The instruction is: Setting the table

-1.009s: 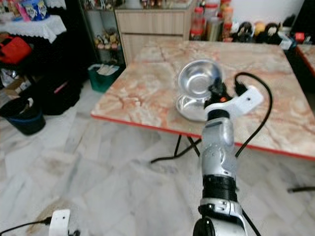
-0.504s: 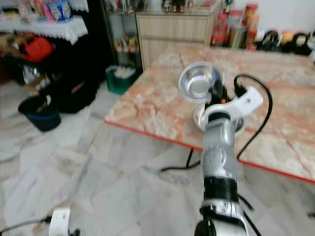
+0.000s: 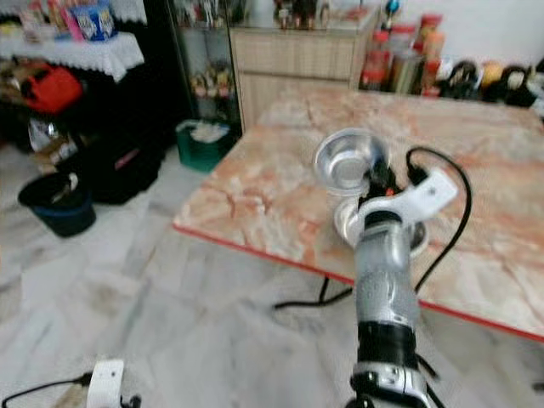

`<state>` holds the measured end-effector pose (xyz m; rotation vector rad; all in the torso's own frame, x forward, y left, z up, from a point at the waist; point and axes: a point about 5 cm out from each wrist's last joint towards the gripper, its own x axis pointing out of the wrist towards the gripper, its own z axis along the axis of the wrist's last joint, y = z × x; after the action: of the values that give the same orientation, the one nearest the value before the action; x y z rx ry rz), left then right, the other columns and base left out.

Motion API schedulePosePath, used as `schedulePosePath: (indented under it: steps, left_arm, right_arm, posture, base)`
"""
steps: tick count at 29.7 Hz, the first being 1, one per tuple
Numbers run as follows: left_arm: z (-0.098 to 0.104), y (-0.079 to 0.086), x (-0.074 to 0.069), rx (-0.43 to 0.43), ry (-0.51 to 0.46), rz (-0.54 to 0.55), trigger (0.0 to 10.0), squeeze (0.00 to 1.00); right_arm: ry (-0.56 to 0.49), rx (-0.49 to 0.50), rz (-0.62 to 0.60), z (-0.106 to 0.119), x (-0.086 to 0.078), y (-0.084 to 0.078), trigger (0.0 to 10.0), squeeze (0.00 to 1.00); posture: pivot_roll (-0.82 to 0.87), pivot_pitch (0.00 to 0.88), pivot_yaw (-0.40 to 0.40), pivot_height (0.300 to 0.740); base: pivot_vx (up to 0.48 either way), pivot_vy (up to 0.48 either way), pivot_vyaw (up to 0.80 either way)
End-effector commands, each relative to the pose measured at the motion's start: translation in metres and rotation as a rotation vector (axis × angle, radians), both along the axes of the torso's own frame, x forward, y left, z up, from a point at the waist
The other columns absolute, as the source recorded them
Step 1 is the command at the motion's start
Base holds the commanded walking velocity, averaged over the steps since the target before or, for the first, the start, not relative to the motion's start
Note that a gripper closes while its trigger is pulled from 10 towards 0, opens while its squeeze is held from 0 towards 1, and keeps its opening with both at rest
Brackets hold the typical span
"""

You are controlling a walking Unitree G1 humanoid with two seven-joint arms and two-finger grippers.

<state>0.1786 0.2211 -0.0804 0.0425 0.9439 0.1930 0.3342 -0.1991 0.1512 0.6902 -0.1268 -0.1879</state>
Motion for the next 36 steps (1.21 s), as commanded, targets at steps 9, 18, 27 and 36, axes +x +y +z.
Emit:
schedulePosePath:
  steps: [9,18,27,36]
  left_arm:
    - [0.000,-0.003,0.002,-0.004,0.000,-0.005,10.0,0.00]
    - [0.001,-0.002,0.002,-0.006,-0.004,-0.003,10.0,0.00]
    - [0.001,-0.004,0.003,-0.004,-0.008,-0.008,10.0,0.00]
    - [0.001,-0.004,0.003,-0.006,-0.008,-0.006,10.0,0.00]
  right_arm:
    - [0.034,-0.026,-0.031,-0.008,-0.012,-0.013,10.0,0.00]
    - [0.036,-0.029,-0.036,-0.009,-0.013,-0.016,10.0,0.00]
    - [0.020,-0.023,-0.047,-0.005,-0.011,-0.016,10.0,0.00]
    - [-0.003,-0.021,-0.046,-0.002,-0.010,-0.016,10.0,0.00]
  posture:
    - [-0.03,0.000,0.066,0.740]
    - [-0.04,0.000,0.067,0.740]
    - [-0.03,0.000,0.065,0.740]
    - [-0.03,0.000,0.063,0.740]
  base:
    - [0.000,0.000,0.00]
    - [0.000,0.000,0.00]
    - [0.000,0.000,0.00]
    - [0.000,0.000,-0.20]
